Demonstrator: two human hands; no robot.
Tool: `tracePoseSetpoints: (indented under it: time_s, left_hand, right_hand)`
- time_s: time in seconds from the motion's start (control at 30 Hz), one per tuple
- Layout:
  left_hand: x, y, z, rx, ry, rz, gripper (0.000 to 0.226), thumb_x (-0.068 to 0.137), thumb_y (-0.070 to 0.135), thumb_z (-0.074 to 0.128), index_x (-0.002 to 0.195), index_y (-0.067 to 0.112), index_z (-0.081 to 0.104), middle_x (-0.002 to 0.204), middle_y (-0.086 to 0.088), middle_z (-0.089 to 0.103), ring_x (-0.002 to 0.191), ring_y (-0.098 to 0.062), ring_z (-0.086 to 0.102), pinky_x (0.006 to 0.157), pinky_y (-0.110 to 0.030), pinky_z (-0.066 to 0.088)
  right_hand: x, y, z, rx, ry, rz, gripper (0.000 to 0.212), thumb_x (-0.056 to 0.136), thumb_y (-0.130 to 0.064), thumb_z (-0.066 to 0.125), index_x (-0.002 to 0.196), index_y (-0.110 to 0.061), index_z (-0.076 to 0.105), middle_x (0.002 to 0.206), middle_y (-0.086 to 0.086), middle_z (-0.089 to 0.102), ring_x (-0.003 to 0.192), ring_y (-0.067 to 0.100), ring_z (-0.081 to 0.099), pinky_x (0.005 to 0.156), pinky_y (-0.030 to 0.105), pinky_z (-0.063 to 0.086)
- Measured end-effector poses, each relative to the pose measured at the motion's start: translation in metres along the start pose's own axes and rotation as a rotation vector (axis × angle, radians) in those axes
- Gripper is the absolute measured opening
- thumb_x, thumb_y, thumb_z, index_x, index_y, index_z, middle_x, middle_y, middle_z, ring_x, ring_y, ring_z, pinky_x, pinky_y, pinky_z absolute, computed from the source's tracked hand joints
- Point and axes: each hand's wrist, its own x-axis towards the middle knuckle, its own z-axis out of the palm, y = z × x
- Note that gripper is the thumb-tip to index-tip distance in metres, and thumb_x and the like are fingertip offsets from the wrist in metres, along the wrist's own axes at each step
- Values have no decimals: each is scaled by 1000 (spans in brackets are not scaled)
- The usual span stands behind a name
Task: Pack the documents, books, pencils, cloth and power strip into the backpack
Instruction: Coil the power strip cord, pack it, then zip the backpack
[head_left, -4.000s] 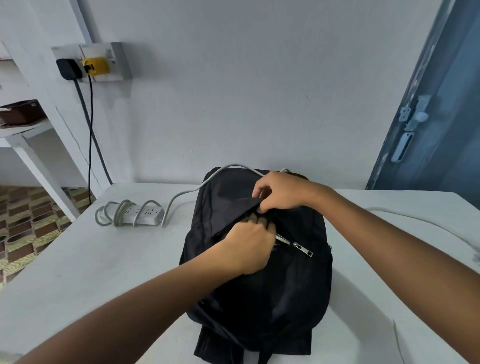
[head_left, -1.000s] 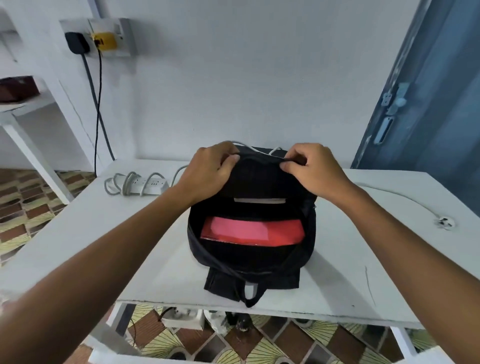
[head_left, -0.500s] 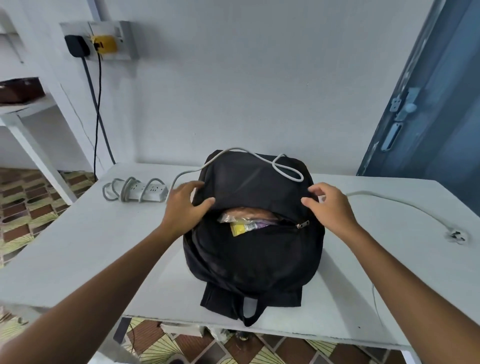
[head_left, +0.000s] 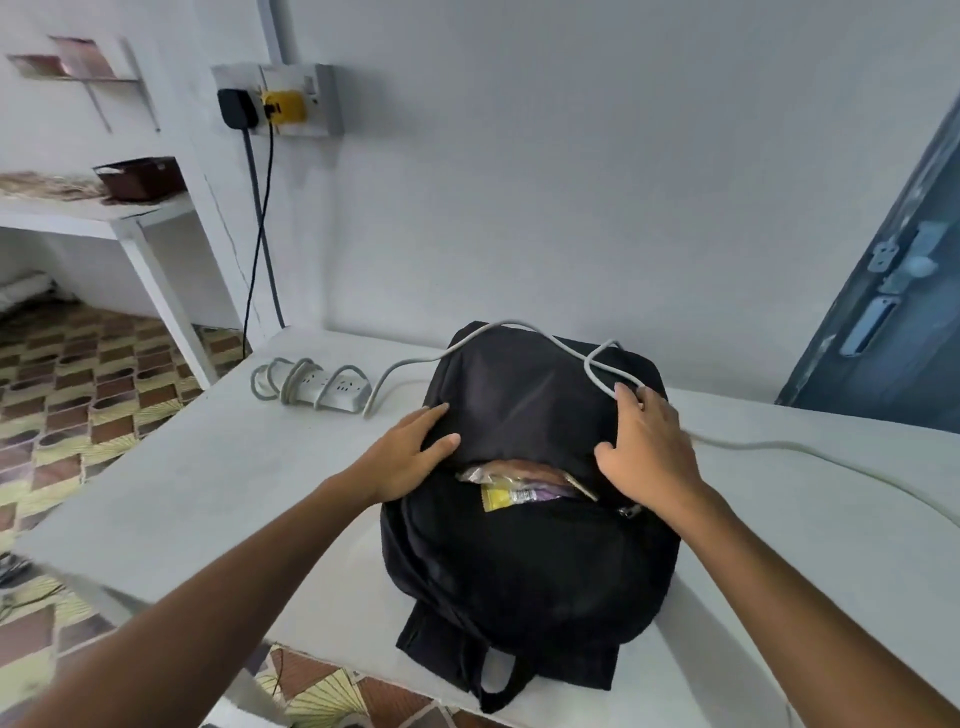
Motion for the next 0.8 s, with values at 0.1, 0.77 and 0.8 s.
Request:
tracePoseSetpoints:
  time_s: [0.1,0.77,0.8]
  left_hand:
    - [-14,-7,-14,-39,153,-22,54,97,42,46,147,25,32,149,-2,39,136,-19,37,113,-36,30]
    - [102,-216,-154,495,55,-3,105,60,59,79,147,32,27,159,-6,11,146,-33,4,111,-62,15]
    - [110,-218,-158,474,-1,-19,105,57,61,80,145,33,30,157,-6,18,144,-33,14,110,-60,24]
  right_hand:
    - [14,-35,-13,148,52,-191,61,87,-15,52,145,-10,32,145,10,34,137,28,29,106,43,36]
    - [124,-281,120,-495,-251,-583,23,84,-10,50,65,-18,40,72,0,53,79,25,52,109,57,16]
    - [126,-284,125,-512,-266,-581,28,83,-7,49,63,-20,36,66,-2,48,72,23,50,104,54,23]
